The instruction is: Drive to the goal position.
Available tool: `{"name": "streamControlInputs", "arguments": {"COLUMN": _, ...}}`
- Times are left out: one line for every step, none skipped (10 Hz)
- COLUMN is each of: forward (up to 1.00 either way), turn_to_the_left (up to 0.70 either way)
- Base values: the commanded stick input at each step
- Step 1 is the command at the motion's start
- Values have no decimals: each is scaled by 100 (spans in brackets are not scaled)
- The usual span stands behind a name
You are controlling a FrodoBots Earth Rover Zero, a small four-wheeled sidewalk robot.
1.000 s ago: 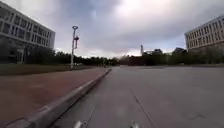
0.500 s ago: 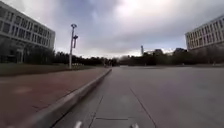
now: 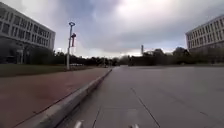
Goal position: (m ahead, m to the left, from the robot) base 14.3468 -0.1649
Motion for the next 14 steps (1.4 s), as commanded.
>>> {"name": "streamControlInputs", "arguments": {"forward": 100, "turn_to_the_left": -37}}
{"name": "streamControlInputs", "arguments": {"forward": 100, "turn_to_the_left": -37}}
{"name": "streamControlInputs", "arguments": {"forward": 100, "turn_to_the_left": -37}}
{"name": "streamControlInputs", "arguments": {"forward": 100, "turn_to_the_left": -37}}
{"name": "streamControlInputs", "arguments": {"forward": 100, "turn_to_the_left": -37}}
{"name": "streamControlInputs", "arguments": {"forward": 100, "turn_to_the_left": -37}}
{"name": "streamControlInputs", "arguments": {"forward": 100, "turn_to_the_left": 0}}
{"name": "streamControlInputs", "arguments": {"forward": 100, "turn_to_the_left": 0}}
{"name": "streamControlInputs", "arguments": {"forward": 100, "turn_to_the_left": 0}}
{"name": "streamControlInputs", "arguments": {"forward": 100, "turn_to_the_left": 0}}
{"name": "streamControlInputs", "arguments": {"forward": 100, "turn_to_the_left": 0}}
{"name": "streamControlInputs", "arguments": {"forward": 100, "turn_to_the_left": 0}}
{"name": "streamControlInputs", "arguments": {"forward": 100, "turn_to_the_left": 0}}
{"name": "streamControlInputs", "arguments": {"forward": 100, "turn_to_the_left": 0}}
